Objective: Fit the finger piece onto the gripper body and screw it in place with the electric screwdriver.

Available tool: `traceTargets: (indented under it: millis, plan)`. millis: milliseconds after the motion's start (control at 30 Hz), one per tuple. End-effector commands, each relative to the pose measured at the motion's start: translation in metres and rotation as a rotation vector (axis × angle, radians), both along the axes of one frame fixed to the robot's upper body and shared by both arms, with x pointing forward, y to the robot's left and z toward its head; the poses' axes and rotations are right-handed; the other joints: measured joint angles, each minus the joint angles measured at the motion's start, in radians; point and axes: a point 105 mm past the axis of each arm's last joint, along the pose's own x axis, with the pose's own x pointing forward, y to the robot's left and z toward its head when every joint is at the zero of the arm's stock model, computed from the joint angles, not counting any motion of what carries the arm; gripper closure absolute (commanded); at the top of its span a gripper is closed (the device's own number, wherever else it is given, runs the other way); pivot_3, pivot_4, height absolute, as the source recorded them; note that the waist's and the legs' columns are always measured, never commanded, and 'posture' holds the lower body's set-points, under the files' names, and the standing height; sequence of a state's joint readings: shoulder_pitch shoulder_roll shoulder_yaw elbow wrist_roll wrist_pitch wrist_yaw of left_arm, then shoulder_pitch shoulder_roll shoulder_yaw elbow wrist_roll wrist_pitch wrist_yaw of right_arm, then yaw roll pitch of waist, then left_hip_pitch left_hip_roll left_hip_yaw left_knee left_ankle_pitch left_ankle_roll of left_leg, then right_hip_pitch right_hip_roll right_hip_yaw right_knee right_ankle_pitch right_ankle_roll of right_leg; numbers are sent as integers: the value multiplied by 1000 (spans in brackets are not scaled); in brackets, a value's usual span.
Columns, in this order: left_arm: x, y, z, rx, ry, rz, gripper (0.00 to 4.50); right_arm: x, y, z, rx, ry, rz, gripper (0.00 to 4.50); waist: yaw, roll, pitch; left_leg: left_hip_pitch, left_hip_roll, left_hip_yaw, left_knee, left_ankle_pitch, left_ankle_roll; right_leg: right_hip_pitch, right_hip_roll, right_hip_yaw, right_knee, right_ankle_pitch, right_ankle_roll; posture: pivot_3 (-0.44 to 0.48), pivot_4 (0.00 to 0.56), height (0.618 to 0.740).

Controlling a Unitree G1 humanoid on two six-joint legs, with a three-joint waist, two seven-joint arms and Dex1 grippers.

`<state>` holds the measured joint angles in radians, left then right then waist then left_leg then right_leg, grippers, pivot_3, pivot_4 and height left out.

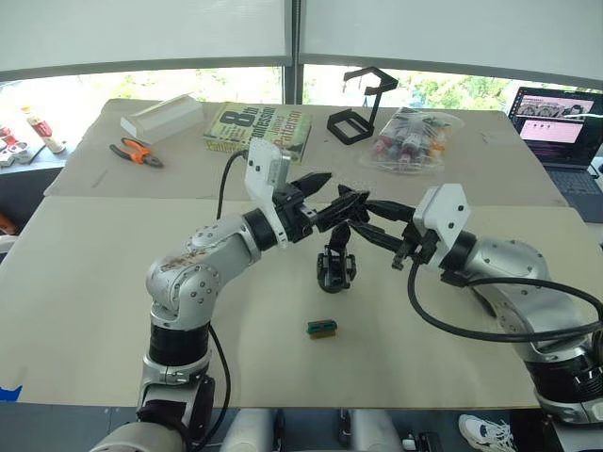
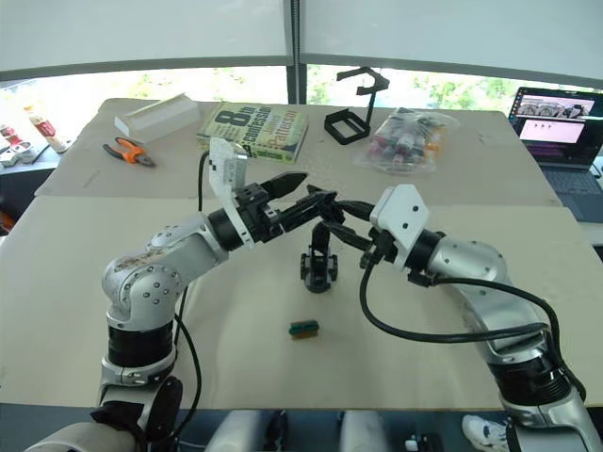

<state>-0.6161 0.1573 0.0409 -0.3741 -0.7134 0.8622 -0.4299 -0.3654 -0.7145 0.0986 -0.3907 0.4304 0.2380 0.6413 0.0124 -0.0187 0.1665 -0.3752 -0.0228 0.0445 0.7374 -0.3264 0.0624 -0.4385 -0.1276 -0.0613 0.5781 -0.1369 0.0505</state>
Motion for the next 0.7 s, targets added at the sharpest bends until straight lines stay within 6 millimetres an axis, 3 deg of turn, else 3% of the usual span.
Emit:
traceTargets:
  millis: [33, 233, 500, 567, 700]
  plan:
    - [-9, -2, 13, -46, -59, -29, 1392, -6, -2, 18, 31, -88, 2, 3402, 0, 0, 0, 0, 0, 0, 0, 0, 0, 0, 0, 0, 0, 0, 0, 0, 150, 740]
    - [-11, -4, 9, -48, -40, -49, 4407, -3, -1, 23, 74, -85, -8, 3402, 0, 0, 0, 0, 0, 0, 0, 0, 0, 0, 0, 0, 0, 0, 0, 0, 150, 740]
    - [-7, -6, 12, -51, -43, -56, 4500, -6, 1, 26, 51, -100, -7, 3404, 0, 0, 0, 0, -1, 0, -1, 0, 0, 0, 0, 0, 0, 0, 0, 0, 150, 740]
    - [-7, -6, 16, -22, -58, -100, 4500, -12, 2, 31, 36, -95, 29, 2379, 0, 0, 0, 0, -1, 0, -1, 0, 0, 0, 0, 0, 0, 0, 0, 0, 150, 740]
    - [-20, -2, 25, 98, -122, -286, 4500, -26, -6, 53, 1, 26, 167, 1043, -2, 1, 1, 0, -2, 0, -1, 0, 0, -1, 0, 0, 0, 0, -1, 0, 150, 740]
